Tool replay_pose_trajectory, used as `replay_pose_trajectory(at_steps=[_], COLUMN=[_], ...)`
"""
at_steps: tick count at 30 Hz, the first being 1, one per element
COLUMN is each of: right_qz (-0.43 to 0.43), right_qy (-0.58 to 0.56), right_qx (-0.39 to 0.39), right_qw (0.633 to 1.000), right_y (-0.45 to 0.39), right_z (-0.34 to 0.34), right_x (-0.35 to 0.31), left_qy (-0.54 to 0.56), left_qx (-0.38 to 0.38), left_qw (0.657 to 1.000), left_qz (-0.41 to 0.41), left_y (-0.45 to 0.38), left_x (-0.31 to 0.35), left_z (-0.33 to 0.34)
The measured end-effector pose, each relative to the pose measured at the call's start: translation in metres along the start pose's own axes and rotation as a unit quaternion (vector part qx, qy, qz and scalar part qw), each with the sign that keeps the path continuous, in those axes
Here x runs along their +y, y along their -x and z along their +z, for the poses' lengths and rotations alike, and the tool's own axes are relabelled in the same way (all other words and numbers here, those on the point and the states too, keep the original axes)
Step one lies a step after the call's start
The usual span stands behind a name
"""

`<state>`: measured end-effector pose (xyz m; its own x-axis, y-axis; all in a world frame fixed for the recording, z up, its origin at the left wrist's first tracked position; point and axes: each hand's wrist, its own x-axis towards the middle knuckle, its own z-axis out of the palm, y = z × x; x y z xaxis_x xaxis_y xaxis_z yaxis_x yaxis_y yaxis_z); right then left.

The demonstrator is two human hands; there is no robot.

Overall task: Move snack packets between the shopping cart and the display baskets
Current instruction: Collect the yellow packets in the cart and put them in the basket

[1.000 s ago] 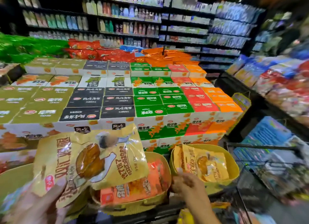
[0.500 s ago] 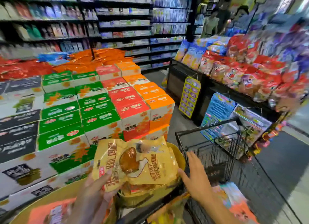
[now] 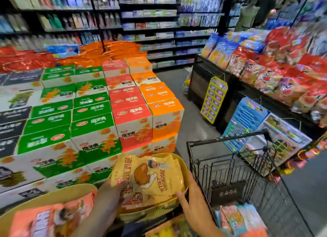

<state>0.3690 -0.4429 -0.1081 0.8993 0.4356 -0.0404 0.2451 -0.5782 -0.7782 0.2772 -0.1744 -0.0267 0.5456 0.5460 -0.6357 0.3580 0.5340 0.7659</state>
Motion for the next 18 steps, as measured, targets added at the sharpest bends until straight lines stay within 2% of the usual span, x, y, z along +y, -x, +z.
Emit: replay_pose_trajectory(at_steps=[2, 3, 5, 9, 10, 14, 16, 18], right_qz=[0.006, 0.008, 0.004, 0.003, 0.0, 0.004, 0.014, 0.025], right_qy=[-0.013, -0.02, -0.027, -0.022, -0.021, -0.014, 0.002, 0.013], right_qx=[-0.004, -0.005, -0.006, -0.011, -0.009, -0.009, -0.012, 0.0], right_qw=[1.0, 1.0, 1.0, 1.0, 1.0, 1.0, 1.0, 1.0], right_y=[-0.001, -0.001, -0.002, -0.002, -0.003, -0.001, 0.002, 0.007], right_z=[0.0, 0.0, 0.001, 0.001, 0.001, -0.003, -0.006, -0.013], right_x=[0.0, 0.001, 0.003, 0.003, 0.002, -0.002, -0.007, -0.011], left_qy=[-0.152, -0.244, -0.362, -0.559, -0.588, -0.633, -0.606, -0.53], left_qx=[0.049, 0.065, 0.061, 0.042, 0.039, 0.051, 0.059, 0.041], left_qw=[0.985, 0.962, 0.918, 0.808, 0.789, 0.746, 0.753, 0.785], left_qz=[0.064, 0.101, 0.15, 0.178, 0.176, 0.201, 0.251, 0.318], left_y=[0.004, 0.005, 0.006, 0.019, 0.023, 0.04, 0.058, 0.08], left_x=[0.002, 0.003, 0.005, 0.014, 0.018, 0.04, 0.047, 0.052], left_z=[0.004, 0.003, -0.003, -0.02, -0.023, -0.03, -0.023, -0.007])
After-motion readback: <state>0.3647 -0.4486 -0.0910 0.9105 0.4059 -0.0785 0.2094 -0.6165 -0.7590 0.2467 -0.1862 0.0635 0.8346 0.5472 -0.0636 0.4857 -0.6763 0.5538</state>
